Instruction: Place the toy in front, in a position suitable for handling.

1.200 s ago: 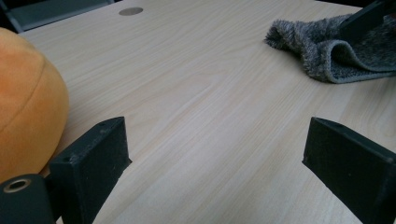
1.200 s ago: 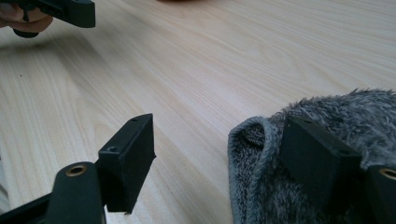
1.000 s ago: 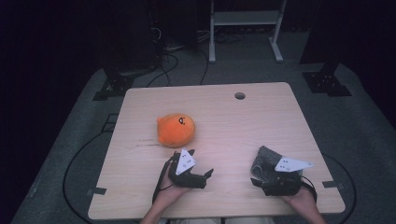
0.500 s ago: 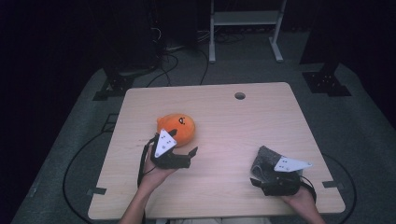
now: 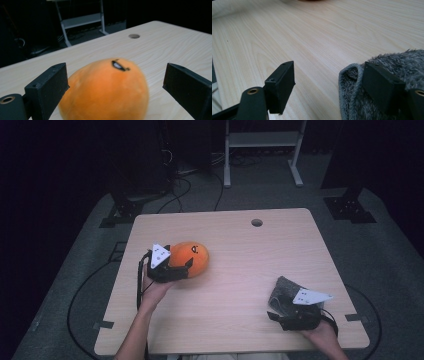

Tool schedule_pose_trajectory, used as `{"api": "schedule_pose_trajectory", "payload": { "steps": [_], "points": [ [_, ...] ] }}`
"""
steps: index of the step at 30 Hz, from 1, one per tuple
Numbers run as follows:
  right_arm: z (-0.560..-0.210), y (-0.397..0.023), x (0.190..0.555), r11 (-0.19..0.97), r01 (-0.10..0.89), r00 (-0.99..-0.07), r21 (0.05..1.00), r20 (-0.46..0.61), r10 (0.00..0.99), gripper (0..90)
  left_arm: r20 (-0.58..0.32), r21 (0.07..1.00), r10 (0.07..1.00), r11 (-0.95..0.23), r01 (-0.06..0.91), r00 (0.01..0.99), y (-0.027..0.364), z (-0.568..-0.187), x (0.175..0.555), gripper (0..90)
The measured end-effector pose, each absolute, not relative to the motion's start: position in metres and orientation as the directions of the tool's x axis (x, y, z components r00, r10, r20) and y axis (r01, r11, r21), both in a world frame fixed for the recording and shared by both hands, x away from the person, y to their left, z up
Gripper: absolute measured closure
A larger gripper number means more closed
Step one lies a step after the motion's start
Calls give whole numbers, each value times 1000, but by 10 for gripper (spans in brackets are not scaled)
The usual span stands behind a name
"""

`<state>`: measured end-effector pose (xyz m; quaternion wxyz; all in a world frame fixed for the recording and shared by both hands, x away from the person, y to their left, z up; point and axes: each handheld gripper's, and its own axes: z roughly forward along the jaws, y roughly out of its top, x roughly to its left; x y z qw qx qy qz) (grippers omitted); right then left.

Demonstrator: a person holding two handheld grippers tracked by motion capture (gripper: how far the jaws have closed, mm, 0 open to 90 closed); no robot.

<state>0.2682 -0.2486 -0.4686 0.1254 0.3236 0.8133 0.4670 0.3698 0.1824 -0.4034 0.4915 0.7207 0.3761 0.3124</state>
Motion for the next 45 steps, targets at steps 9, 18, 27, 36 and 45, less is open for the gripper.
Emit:
{"api": "schedule_pose_trajectory", "payload": {
  "steps": [9,18,27,36,45],
  "points": [
    [-467,-251,267,340,405,-761,849,107,640,250,85,915,875,-258,311,476,178,-422,390,51],
    [-463,-256,265,314,398,-763,862,121,635,268,72,874,865,-295,386,496,172,-438,400,112],
    [-455,-272,267,259,389,-724,884,120,679,273,88,876,866,-303,375,493,176,-436,392,438],
    [-442,-302,283,188,411,-617,892,121,778,321,58,896,828,-289,336,557,171,-422,379,474],
    [-448,-298,306,264,511,-599,818,119,792,354,39,915,733,-299,270,679,134,-415,345,473]
  ]
}}
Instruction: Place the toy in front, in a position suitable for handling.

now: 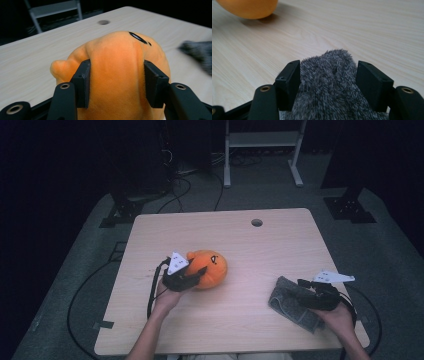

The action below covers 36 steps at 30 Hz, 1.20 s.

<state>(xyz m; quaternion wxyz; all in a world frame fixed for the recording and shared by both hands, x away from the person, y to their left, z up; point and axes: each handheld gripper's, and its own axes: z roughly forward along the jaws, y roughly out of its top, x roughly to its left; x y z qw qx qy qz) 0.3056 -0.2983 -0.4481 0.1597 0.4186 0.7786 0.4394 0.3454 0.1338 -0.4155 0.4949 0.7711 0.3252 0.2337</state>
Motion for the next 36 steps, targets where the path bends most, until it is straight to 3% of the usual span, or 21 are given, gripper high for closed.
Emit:
{"api": "schedule_pose_trajectory", "payload": {
  "steps": [13,27,31,33,36],
  "points": [
    [-469,-284,317,376,591,-603,713,81,794,443,36,903,584,-367,224,811,62,-431,303,437],
    [-480,-280,307,362,567,-580,740,46,814,433,72,897,592,-390,207,803,62,-442,289,234],
    [-480,-279,304,381,551,-579,742,11,815,517,30,900,569,-373,226,822,67,-434,290,141],
    [-479,-280,303,384,557,-576,736,10,817,575,-17,921,552,-315,228,834,74,-427,291,137],
    [-477,-281,303,382,571,-570,727,17,821,642,-8,928,547,-307,210,837,81,-423,290,136]
  ]
}}
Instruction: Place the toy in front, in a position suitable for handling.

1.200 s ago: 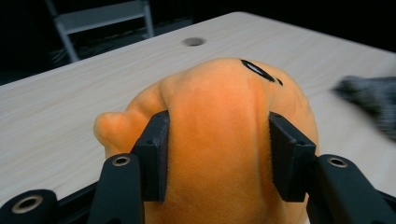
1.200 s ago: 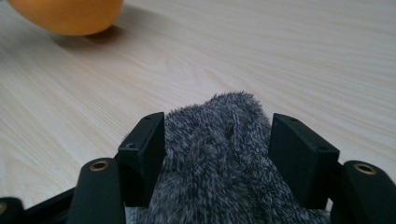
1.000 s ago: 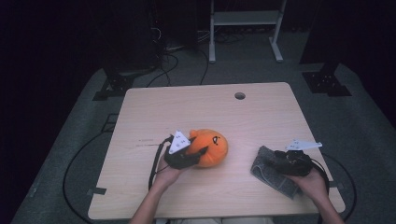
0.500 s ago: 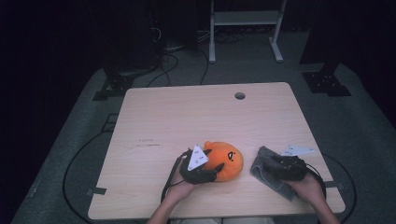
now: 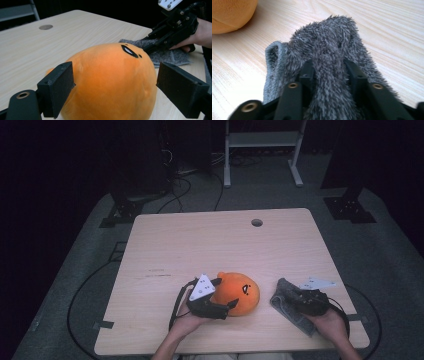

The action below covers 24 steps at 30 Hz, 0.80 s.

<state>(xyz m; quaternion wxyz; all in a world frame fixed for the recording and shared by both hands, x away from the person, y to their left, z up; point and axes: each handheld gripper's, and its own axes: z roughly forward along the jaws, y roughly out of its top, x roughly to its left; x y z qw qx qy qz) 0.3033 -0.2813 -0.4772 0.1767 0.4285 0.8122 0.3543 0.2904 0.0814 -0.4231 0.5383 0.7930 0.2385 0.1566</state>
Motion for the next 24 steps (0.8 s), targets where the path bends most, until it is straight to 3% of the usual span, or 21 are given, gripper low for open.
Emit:
{"api": "schedule_pose_trajectory", "payload": {
  "steps": [4,10,16,21,24],
  "points": [
    [-475,-284,306,377,590,-567,714,35,823,695,10,917,562,-335,216,827,89,-425,292,139],
    [-476,-289,308,335,610,-562,718,93,822,689,68,869,554,-442,224,830,82,-440,292,138],
    [-477,-286,305,350,592,-556,726,55,829,707,23,869,575,-416,267,818,81,-445,294,146],
    [-470,-290,311,310,666,-529,679,137,837,744,1,870,589,-399,290,808,81,-448,294,154],
    [-461,-294,310,266,663,-536,700,196,821,746,6,871,596,-398,289,803,79,-448,294,154]
  ]
}}
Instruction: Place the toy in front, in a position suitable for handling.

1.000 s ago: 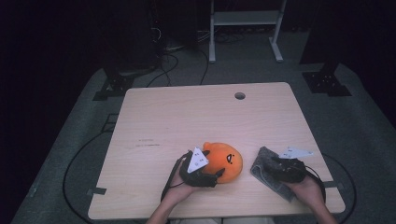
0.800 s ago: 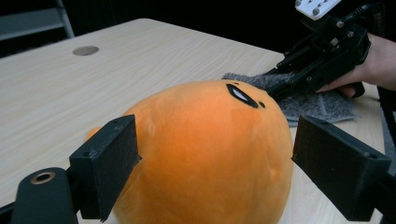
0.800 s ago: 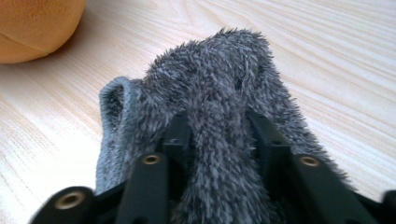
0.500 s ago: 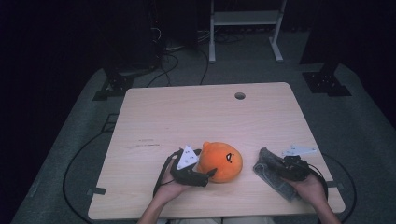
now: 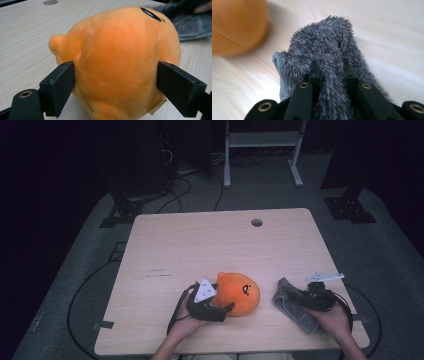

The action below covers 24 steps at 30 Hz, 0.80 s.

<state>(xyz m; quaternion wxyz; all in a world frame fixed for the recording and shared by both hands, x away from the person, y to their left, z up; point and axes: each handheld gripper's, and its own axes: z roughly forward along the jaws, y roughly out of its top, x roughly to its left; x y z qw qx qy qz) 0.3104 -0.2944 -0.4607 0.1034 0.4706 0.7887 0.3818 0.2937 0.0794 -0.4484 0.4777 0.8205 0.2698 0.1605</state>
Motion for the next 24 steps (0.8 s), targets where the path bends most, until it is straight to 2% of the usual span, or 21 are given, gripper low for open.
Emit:
{"api": "schedule_pose_trajectory", "payload": {
  "steps": [2,5,6,7,11,13,15,17,19,22,24],
  "points": [
    [-443,-293,304,213,615,-565,759,236,791,745,5,872,600,-394,290,800,78,-448,294,154],
    [-417,-277,291,197,510,-662,837,237,711,744,-3,875,616,-379,301,787,76,-449,294,165],
    [-417,-277,291,197,510,-662,837,237,711,744,-3,875,616,-379,301,787,76,-449,294,166],
    [-407,-255,285,238,457,-727,857,206,655,741,-1,877,626,-375,301,780,73,-448,294,166],
    [-409,-211,280,374,362,-795,854,73,603,738,11,878,609,-386,284,793,71,-447,289,166],
    [-418,-200,283,398,349,-806,849,55,590,724,3,872,593,-395,288,805,71,-447,287,165],
    [-427,-197,282,403,298,-797,866,-6,604,708,13,868,568,-415,272,823,71,-448,284,167],
    [-429,-198,281,409,278,-782,869,-42,622,697,22,869,549,-424,256,836,71,-446,283,202],
    [-429,-199,281,407,281,-774,869,-45,632,689,21,869,542,-426,253,840,71,-445,283,214],
    [-433,-203,284,355,329,-757,875,19,653,653,8,873,532,-417,254,847,73,-443,284,220],
    [-434,-203,283,343,336,-752,877,31,659,650,-20,880,531,-392,267,847,78,-442,286,281]
  ]
}}
